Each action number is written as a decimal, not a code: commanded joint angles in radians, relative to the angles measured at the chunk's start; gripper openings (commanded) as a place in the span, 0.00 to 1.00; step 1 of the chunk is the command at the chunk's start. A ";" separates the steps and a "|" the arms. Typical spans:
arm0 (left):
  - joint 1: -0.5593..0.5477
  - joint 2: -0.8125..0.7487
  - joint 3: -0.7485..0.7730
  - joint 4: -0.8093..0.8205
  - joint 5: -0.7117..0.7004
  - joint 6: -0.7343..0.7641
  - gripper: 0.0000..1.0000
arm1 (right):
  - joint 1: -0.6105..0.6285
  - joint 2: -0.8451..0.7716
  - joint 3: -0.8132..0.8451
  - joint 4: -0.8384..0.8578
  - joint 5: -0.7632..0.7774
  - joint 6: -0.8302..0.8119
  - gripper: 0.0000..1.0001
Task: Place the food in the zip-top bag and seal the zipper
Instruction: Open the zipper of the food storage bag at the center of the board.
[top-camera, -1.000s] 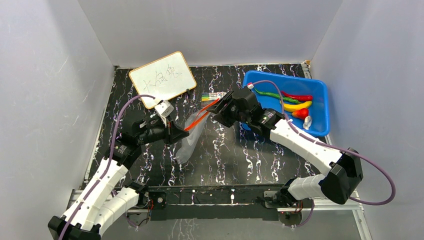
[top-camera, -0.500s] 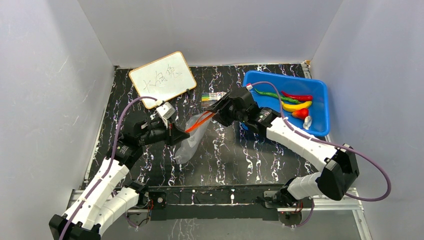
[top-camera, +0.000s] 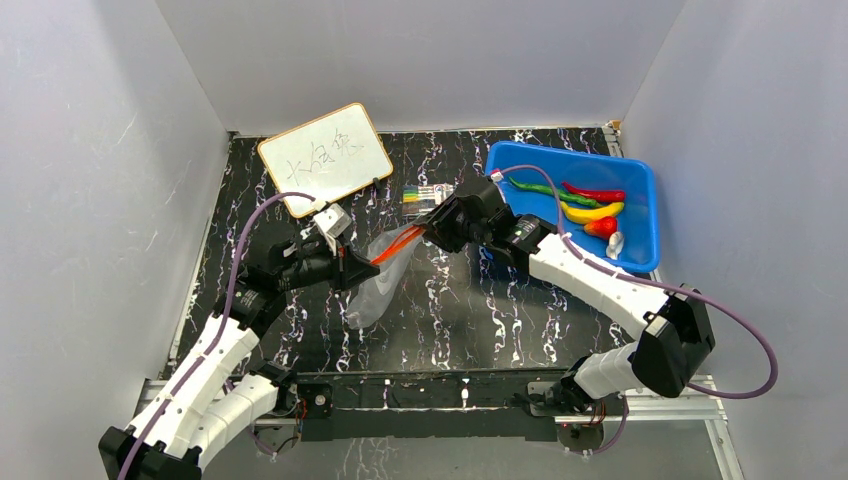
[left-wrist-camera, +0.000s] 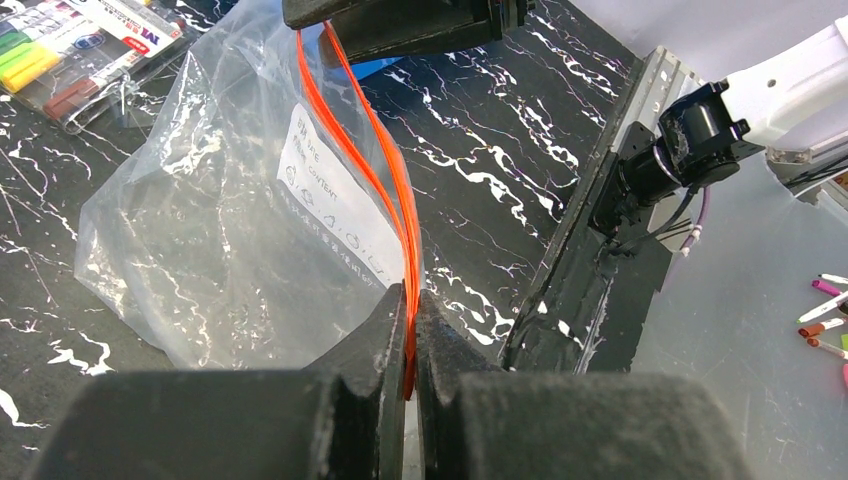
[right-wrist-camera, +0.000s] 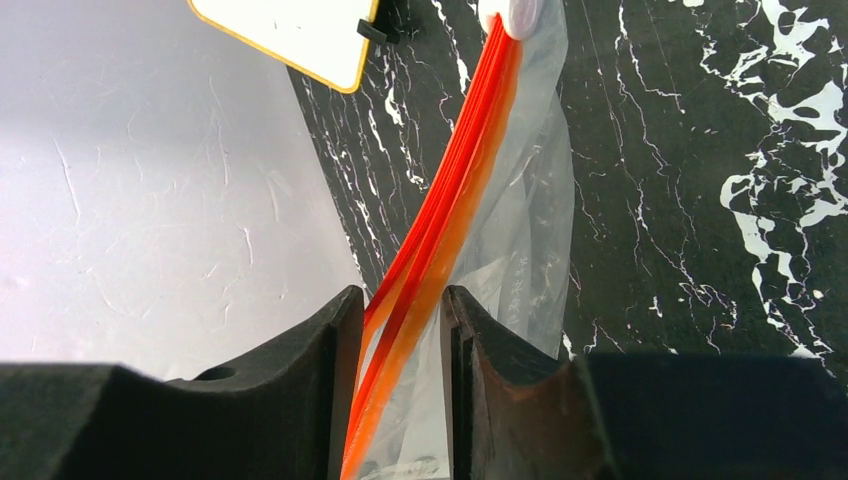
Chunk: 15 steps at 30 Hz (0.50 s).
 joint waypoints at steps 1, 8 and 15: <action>-0.003 0.001 0.017 0.036 0.012 -0.007 0.00 | 0.005 -0.031 0.001 -0.004 0.035 0.012 0.34; -0.003 -0.006 0.015 0.037 -0.002 0.001 0.00 | 0.006 -0.070 -0.002 -0.033 0.051 0.025 0.36; -0.003 -0.025 0.000 0.035 -0.008 0.005 0.00 | 0.006 -0.086 -0.022 -0.032 0.067 0.024 0.37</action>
